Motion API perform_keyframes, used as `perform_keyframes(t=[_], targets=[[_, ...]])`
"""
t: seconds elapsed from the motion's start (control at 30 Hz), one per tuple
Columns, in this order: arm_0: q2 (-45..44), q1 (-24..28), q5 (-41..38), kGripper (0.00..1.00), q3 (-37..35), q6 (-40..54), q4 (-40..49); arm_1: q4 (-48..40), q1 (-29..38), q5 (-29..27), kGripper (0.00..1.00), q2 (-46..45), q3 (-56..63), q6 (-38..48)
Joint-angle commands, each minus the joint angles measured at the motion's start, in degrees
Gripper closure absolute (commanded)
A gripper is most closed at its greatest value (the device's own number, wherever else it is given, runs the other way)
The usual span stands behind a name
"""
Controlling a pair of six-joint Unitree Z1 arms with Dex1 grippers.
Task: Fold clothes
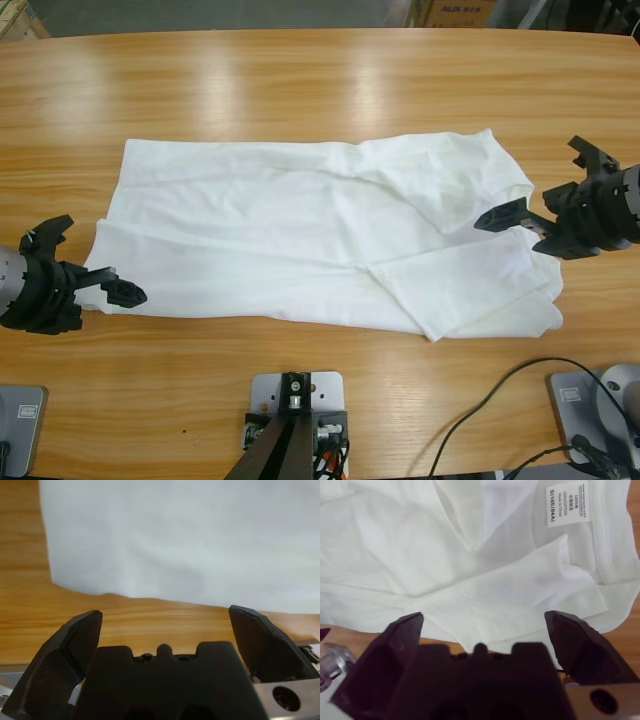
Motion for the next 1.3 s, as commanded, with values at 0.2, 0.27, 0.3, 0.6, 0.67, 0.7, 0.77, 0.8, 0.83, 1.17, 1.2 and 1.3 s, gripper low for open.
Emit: perform_keyframes(t=[0.2, 0.27, 0.3, 0.6, 0.67, 0.7, 0.77, 0.8, 0.83, 1.17, 1.2, 1.3], targets=[[-0.1, -0.5, 2.1, 0.006, 3.0, -2.1, -0.8, 0.9, 0.6, 2.6, 0.000, -6.8, 2.6, -2.5], [-3.8, -0.5, 2.1, 0.009, 1.3, -2.0, -0.9, -1.0, 0.6, 5.1, 0.000, -6.5, 2.2, -4.2], [-5.3, -0.5, 2.1, 0.009, 0.4, -1.6, -1.6, -3.5, 0.6, 7.8, 0.000, -5.7, 2.0, -5.7], [-8.0, -0.1, 3.0, 0.023, -8.3, 4.6, -0.9, -13.9, -7.1, 25.6, 0.013, -0.6, -0.5, -13.9], [-8.0, 1.2, 3.0, 0.023, -9.2, 6.4, -0.9, -15.8, -9.2, 28.0, 0.004, -0.3, -0.9, -15.9], [-8.0, 2.4, 2.9, 0.023, -9.4, 6.8, -0.9, -15.8, -9.6, 28.2, 0.005, 0.3, -1.7, -17.0], [-7.9, 4.8, 2.5, 0.023, -9.7, 8.1, -0.7, -14.1, -9.7, 27.8, 0.009, 3.3, -2.6, -18.7], [-7.7, 5.9, 2.3, 0.023, -10.1, 8.9, -0.4, -12.5, -9.7, 26.6, 0.009, 5.0, -3.0, -19.6], [-7.2, 6.8, 2.3, 0.023, -10.8, 10.0, 0.0, -11.1, -9.6, 25.2, 0.011, 6.5, -3.8, -20.2], [0.8, 14.2, 2.0, 0.023, -17.5, 15.1, 0.8, -5.0, -11.5, 10.8, 0.022, 9.0, -11.3, -23.6], [1.2, 15.2, 1.8, 0.023, -17.8, 15.4, 0.9, -4.5, -11.9, 11.0, 0.018, 10.7, -13.3, -24.1], [3.6, 17.3, 0.9, 0.023, -18.8, 16.2, 0.9, 0.2, -10.8, 11.5, 0.000, 16.0, -20.7, -25.2]])
